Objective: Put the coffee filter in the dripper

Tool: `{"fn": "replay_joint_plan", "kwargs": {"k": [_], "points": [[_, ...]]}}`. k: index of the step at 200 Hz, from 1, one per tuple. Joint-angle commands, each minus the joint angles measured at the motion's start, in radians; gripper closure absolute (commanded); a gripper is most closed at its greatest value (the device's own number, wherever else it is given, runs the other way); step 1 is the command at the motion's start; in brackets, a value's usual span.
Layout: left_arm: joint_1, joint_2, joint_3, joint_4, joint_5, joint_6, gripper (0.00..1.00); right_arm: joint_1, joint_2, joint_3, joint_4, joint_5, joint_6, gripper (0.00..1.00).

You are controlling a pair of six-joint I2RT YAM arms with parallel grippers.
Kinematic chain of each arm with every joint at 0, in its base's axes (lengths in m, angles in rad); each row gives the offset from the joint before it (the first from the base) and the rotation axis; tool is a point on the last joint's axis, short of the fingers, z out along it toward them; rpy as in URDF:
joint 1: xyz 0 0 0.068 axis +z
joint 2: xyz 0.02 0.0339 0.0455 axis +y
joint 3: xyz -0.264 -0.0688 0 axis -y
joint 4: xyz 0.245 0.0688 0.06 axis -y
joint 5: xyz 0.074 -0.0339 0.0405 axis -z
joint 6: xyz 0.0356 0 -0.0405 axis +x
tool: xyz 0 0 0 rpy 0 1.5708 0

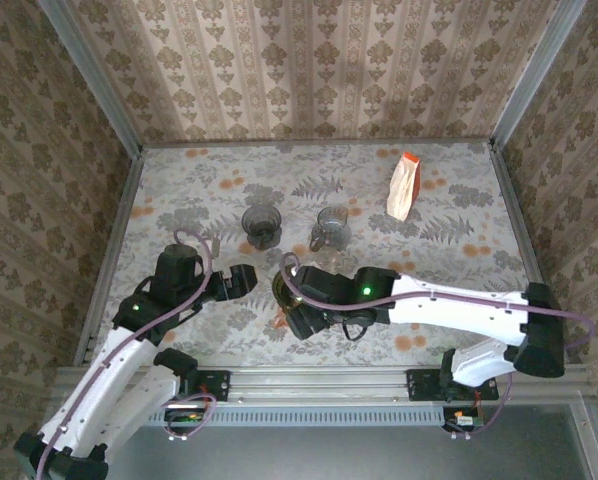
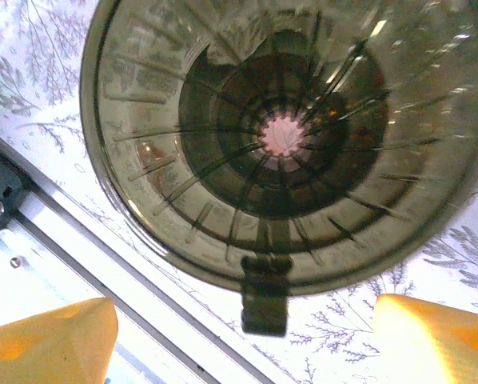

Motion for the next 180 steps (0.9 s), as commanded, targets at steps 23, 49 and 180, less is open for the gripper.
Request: {"fn": "replay_joint_plan", "kwargs": {"k": [23,49,180], "points": [[0.007,-0.024,0.042,-0.005,-0.065,0.016,0.00,0.006,-0.155,-0.054,0.025,0.131,0.011,0.15],[0.008,-0.024,0.074,-0.015,-0.163,0.027,0.00,-0.011,-0.243,-0.081,0.028,0.254,0.009,0.16],[0.201,-0.034,0.078,0.248,-0.062,0.027,0.00,-0.854,0.041,0.092,0.130,0.042,-0.091,0.46]]}}
